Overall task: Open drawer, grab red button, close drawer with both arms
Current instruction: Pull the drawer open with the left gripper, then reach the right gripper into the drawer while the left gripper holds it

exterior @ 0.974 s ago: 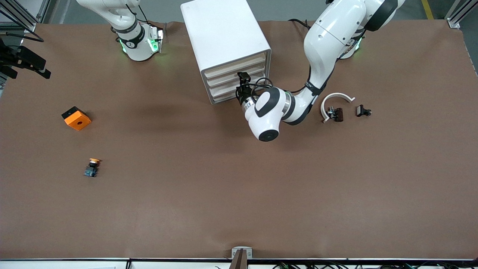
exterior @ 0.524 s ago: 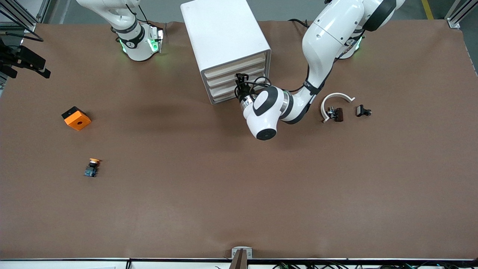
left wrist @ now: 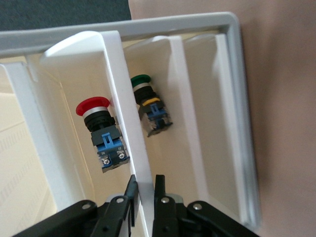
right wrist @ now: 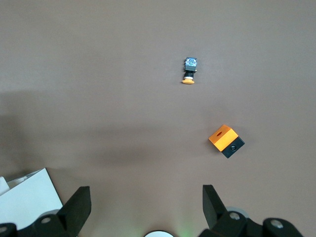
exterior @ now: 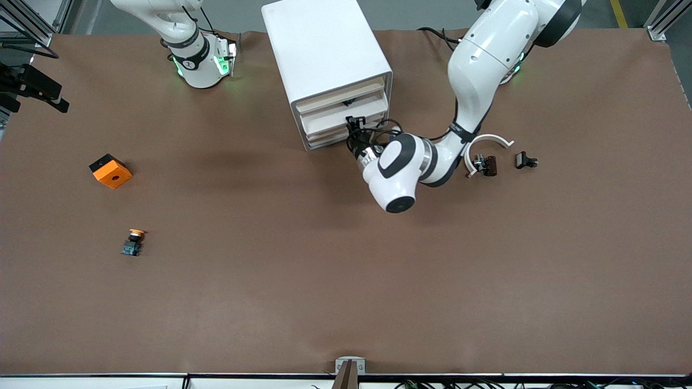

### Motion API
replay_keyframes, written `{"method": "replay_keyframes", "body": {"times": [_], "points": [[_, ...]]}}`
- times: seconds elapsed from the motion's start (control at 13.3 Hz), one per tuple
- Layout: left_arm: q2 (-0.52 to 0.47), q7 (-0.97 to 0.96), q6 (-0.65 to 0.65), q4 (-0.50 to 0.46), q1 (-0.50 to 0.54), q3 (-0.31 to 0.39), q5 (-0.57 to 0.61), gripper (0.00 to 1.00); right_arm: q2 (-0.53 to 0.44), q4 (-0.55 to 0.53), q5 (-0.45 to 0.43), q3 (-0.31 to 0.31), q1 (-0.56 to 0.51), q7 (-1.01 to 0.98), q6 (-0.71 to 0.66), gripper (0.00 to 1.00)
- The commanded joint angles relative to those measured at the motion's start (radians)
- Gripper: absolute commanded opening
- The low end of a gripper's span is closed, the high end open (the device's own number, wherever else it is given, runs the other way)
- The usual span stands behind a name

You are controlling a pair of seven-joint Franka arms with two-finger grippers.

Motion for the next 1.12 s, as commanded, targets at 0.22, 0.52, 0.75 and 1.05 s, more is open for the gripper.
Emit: {"method": "replay_keyframes", "body": {"times": [0.22, 0.52, 0.75, 1.05], "points": [[0.052, 0.086, 0.025, 0.098, 0.066, 0.013, 0.004, 0.00, 0.154, 0.058, -0.016, 0.007, -0.025, -0.006, 0.004, 1.00], [0.052, 0.162, 0.049, 0.109, 0.106, 0.011, 0.004, 0.00, 0.291, 0.090, -0.017, 0.007, -0.031, -0.007, 0.030, 1.00], [0.053, 0.175, 0.081, 0.109, 0.115, 0.013, 0.008, 0.00, 0.315, 0.091, -0.017, 0.007, -0.036, -0.004, 0.026, 1.00], [0.053, 0.208, 0.083, 0.109, 0.120, 0.037, 0.005, 0.12, 0.306, 0.081, 0.022, 0.017, 0.015, 0.175, 0.010, 1.00]]}}
